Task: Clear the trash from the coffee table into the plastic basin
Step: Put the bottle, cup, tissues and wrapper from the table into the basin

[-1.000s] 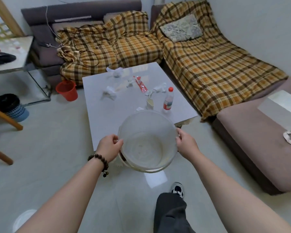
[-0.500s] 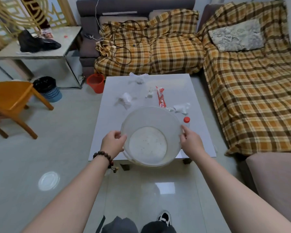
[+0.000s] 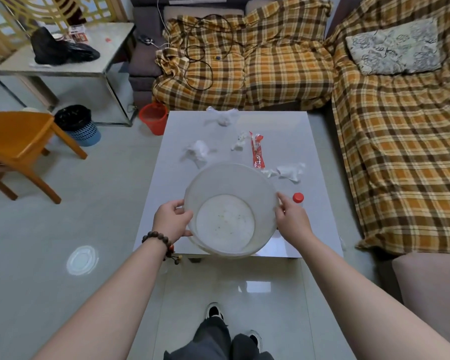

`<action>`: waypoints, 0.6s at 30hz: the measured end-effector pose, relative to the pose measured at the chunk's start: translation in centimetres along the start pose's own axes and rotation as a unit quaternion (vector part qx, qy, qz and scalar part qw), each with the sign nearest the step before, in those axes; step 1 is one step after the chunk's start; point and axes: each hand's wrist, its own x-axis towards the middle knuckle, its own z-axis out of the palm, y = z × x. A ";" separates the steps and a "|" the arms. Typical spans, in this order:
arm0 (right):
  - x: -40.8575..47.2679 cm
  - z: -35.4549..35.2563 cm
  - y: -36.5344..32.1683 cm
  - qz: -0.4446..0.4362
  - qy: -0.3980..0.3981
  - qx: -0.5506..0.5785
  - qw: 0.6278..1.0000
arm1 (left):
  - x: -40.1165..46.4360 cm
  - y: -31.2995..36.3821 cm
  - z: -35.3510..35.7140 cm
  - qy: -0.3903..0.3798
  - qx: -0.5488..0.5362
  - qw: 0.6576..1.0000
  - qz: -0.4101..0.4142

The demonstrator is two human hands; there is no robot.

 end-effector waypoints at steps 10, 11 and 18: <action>4.5 -1.5 3.2 0.086 0.019 0.033 0.996 | 5.7 2.6 0.5 0.026 0.057 0.998 -0.003; 4.9 -1.9 4.0 0.087 0.034 0.015 0.996 | 6.2 2.8 0.9 0.031 0.067 0.997 -0.003; 9.3 -2.2 8.3 0.079 -0.015 -0.059 0.995 | 8.2 2.6 3.7 0.079 0.147 0.986 -0.013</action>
